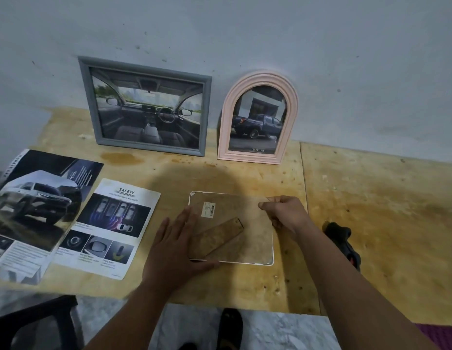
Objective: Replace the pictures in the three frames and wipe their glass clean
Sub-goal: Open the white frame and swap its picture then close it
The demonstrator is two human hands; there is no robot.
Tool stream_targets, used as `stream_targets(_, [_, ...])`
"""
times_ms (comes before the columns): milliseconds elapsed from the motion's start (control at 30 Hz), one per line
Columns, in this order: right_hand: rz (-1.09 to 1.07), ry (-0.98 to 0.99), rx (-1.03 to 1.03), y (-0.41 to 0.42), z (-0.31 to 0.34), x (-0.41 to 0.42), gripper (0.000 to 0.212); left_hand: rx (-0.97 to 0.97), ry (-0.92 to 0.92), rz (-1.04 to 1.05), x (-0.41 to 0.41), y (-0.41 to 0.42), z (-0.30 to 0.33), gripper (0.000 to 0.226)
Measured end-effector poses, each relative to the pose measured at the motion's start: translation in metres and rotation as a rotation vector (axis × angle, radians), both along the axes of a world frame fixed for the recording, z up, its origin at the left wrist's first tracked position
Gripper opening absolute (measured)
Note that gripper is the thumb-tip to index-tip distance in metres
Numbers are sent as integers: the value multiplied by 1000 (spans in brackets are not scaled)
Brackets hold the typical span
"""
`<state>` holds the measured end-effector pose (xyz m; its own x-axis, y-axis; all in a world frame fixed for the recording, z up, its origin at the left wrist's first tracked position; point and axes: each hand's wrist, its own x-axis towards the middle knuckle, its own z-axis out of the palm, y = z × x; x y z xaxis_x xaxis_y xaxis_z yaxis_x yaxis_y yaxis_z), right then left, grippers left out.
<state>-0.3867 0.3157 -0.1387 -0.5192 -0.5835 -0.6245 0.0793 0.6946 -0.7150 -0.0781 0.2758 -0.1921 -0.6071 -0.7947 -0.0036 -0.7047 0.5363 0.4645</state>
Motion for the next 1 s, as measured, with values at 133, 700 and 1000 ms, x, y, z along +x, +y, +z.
stream_targets(133, [22, 20, 19, 4, 4, 4, 35, 1, -13, 7, 1, 1, 1, 125])
stream_targets(700, [51, 65, 17, 18, 2, 0, 33, 3, 3, 10, -1, 2, 8, 119])
stream_targets(1000, [-41, 60, 81, 29, -1, -21, 23, 52, 11, -7, 2, 1, 4, 123])
